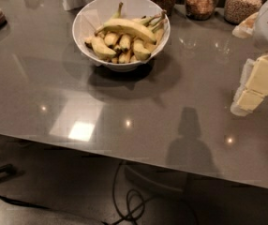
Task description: Pick banana from white bowl
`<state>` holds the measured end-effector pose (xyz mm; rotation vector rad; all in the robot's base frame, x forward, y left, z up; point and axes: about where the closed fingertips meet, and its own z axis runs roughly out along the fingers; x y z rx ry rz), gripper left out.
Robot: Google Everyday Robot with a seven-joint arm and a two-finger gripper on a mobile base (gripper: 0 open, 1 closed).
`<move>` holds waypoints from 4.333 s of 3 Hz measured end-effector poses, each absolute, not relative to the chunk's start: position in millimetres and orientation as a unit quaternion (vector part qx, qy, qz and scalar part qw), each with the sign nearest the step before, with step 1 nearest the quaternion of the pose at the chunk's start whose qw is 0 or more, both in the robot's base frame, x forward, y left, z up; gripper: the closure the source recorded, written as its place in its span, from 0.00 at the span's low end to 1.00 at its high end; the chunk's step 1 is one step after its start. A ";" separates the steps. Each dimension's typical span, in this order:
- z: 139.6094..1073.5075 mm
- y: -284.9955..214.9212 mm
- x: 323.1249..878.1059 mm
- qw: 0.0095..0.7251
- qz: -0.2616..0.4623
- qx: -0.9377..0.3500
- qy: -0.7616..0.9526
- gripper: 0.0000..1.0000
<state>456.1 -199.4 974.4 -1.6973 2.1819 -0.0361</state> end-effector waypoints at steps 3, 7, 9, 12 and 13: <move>975.3 -174.3 481.9 0.224 0.017 -0.608 0.762 0.00; 1042.7 -64.4 596.7 0.447 0.193 -0.558 0.672 0.00; 1033.3 -56.2 609.8 0.452 0.169 -0.566 0.669 0.00; 1009.4 -30.7 661.5 0.468 0.138 -0.559 0.670 0.00; 1003.7 -24.3 678.7 0.472 0.143 -0.550 0.673 0.18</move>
Offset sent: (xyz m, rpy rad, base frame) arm 0.1612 0.1655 0.0103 0.7242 -0.1487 0.1999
